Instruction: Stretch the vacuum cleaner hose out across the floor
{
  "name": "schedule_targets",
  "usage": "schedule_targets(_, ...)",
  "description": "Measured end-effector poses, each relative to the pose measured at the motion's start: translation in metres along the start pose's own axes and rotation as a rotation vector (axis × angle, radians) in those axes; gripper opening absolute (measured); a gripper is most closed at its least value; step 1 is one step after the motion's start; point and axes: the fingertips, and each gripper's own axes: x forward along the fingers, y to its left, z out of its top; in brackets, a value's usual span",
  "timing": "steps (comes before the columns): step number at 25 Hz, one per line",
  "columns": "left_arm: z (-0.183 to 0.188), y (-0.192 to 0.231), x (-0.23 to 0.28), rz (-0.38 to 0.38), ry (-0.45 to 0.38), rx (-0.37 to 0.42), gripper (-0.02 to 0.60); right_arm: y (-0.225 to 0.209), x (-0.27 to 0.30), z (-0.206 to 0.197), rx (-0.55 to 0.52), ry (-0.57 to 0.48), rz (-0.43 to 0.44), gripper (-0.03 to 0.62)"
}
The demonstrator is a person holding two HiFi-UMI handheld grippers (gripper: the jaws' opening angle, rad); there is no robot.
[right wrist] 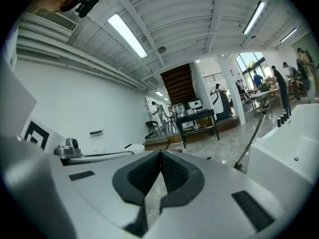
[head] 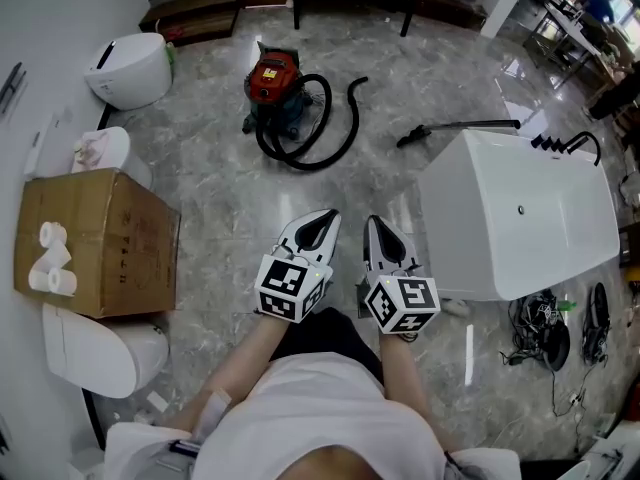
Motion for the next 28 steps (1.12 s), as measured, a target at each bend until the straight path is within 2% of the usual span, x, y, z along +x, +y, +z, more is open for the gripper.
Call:
schedule_targets(3,0.005,0.008,0.003,0.005,0.002,0.03,0.008,0.002,0.001,0.008,-0.012,-0.014,0.018,0.012)
schedule_targets(5,0.007,0.016,0.003,0.017,-0.005,0.02,0.008,0.002,0.002,0.006,-0.025,-0.007,0.015,0.012)
schedule_targets(14,0.017,0.035,0.003,-0.014,-0.025,0.019,0.008,-0.009,0.016,0.017,-0.009,-0.042,-0.052,0.012)
schedule_targets(23,0.018,0.065,0.002,-0.013,-0.031,-0.007,0.008,0.02,0.049,0.021,-0.055,-0.047,-0.004,0.012)
schedule_targets(28,0.012,0.081,0.016,0.002,-0.017,-0.021,0.008,0.017,0.074,0.016,-0.025,-0.036,0.002,0.012)
